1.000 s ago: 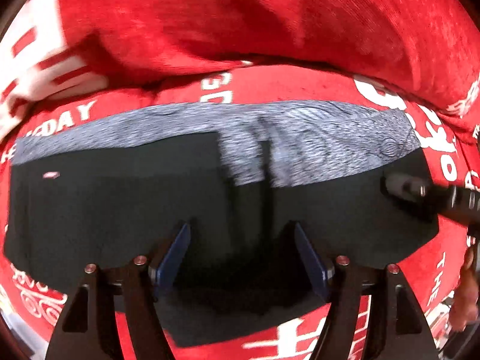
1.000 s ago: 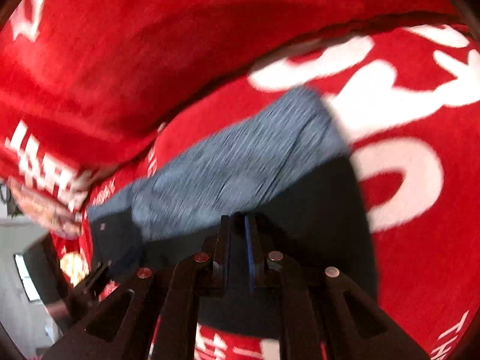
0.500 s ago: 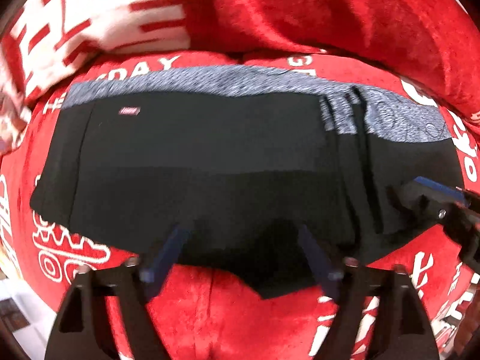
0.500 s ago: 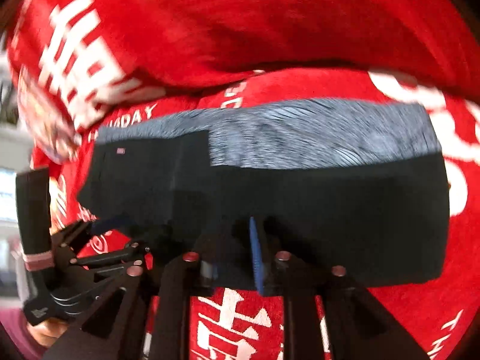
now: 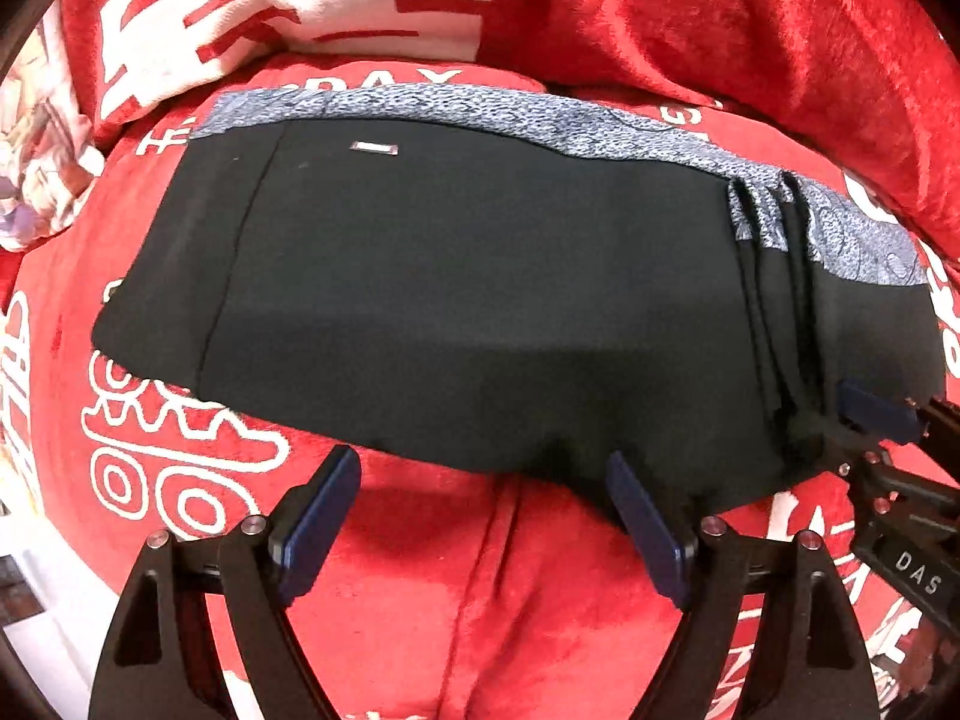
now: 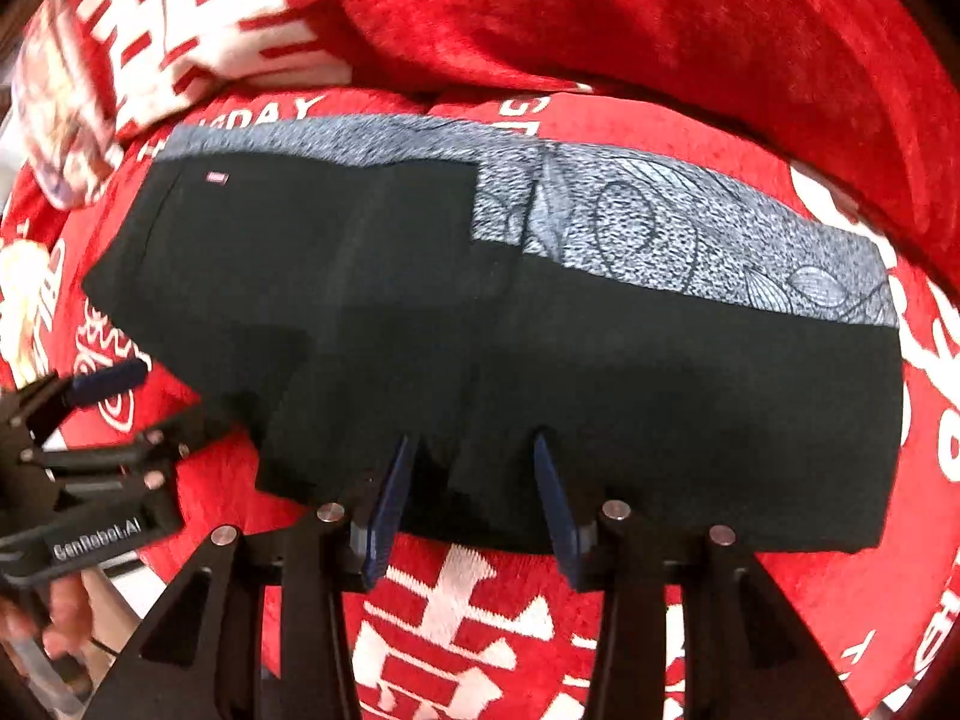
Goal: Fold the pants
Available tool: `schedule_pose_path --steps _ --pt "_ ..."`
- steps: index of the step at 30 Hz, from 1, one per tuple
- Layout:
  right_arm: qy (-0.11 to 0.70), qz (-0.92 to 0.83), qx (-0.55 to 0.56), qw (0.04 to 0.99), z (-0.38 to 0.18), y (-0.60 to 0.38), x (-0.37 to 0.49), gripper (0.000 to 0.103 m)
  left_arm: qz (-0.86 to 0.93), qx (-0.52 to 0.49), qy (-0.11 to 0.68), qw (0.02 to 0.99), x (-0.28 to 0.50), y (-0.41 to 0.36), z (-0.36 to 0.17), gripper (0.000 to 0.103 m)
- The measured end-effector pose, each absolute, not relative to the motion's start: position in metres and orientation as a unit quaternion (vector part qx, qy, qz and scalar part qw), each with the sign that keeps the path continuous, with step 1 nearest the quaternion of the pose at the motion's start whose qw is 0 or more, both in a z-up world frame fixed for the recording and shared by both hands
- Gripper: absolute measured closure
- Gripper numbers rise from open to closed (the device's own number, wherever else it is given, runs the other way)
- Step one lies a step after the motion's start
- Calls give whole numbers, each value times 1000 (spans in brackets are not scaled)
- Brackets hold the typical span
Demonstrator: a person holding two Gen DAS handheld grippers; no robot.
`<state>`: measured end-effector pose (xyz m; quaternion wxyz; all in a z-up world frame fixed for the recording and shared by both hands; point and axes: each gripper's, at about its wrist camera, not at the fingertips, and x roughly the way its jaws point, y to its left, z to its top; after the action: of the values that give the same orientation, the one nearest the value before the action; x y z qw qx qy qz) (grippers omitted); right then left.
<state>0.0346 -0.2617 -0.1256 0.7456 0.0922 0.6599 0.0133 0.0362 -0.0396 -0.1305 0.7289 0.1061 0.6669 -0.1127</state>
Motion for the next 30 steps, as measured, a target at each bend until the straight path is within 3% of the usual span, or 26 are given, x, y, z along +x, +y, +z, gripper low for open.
schedule_pose_path --steps 30 --pt "672 9 107 732 -108 -199 5 57 -87 41 689 719 37 33 -128 18"
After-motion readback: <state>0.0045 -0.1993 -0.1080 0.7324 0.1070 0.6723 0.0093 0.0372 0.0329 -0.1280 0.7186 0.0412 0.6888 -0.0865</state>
